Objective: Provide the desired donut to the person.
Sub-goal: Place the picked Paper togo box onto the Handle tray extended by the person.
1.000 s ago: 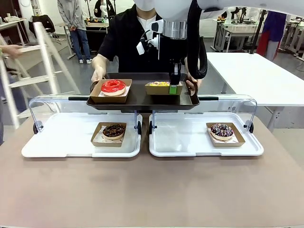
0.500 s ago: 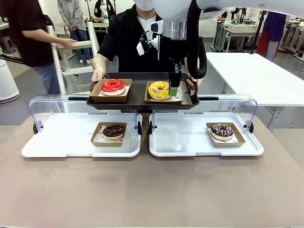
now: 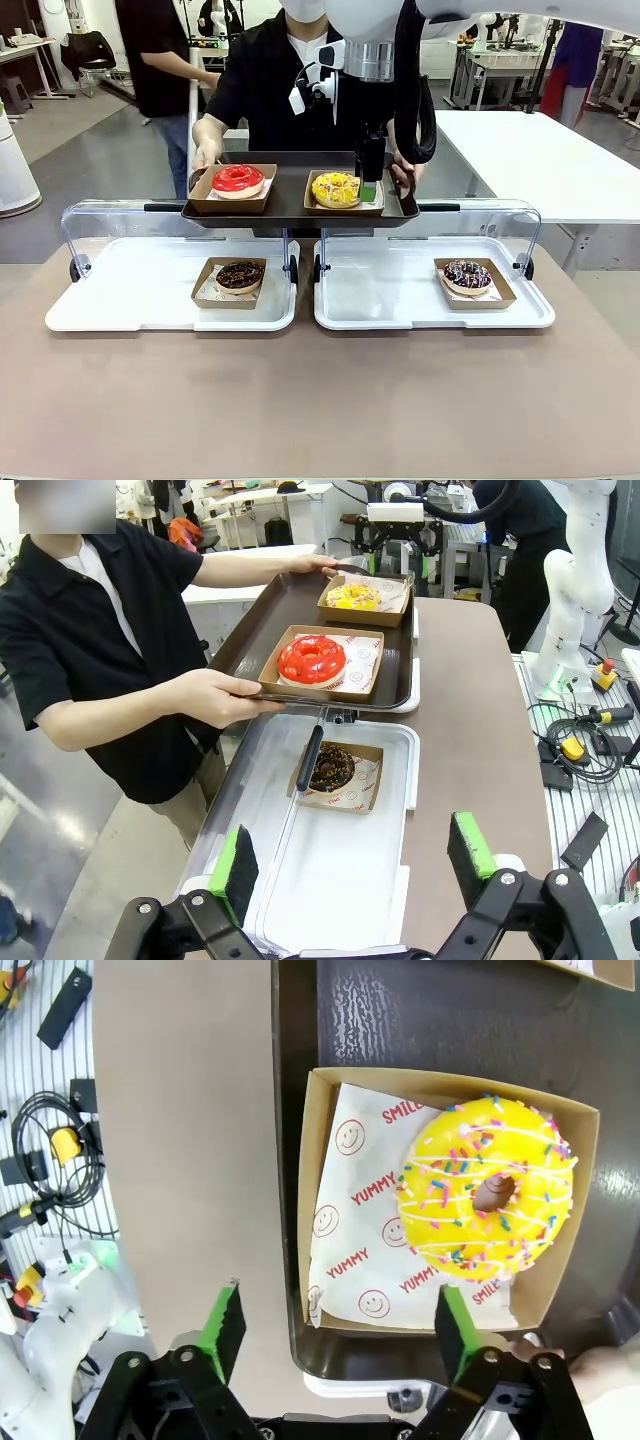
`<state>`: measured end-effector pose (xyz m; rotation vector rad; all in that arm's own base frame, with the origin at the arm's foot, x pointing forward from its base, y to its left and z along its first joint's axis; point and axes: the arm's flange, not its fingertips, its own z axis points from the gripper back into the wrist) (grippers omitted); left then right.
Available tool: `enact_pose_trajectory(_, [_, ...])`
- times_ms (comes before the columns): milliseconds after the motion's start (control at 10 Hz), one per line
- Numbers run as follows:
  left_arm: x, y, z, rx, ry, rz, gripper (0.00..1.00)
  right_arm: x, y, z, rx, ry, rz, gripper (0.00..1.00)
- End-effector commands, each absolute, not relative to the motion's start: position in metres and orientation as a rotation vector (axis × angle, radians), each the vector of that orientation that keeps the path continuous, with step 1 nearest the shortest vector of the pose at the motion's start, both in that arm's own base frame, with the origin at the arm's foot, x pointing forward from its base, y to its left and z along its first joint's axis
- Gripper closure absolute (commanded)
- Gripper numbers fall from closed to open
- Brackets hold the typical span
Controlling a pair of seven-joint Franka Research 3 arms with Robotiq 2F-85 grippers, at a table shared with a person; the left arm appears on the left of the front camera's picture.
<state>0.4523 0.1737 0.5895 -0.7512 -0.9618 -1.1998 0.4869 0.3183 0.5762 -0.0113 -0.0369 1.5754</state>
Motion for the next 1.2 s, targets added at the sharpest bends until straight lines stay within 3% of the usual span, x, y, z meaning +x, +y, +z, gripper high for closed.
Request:
enact_pose_trajectory(0, [0.451, 0.173, 0.591, -0.757, -0.966, -1.193, 0.00, 0.488, 0.316, 0.579, 0.023, -0.031, 1.595, 0.00])
enact_pose_trajectory(500, [0.451, 0.173, 0.591, -0.757, -0.966, -1.193, 0.00, 0.482, 0.295, 0.597, 0.108, -0.084, 1.637, 0.00])
enact_pose_trajectory(900, [0.451, 0.173, 0.591, -0.757, -0.966, -1.193, 0.00, 0.471, 0.164, 0.666, 0.447, -0.399, 1.620, 0.00])
enact_pose_trajectory(1100, [0.451, 0.173, 0.591, -0.757, -0.966, -1.193, 0.00, 0.462, 0.086, 0.680, 0.521, -0.555, 1.510, 0.00])
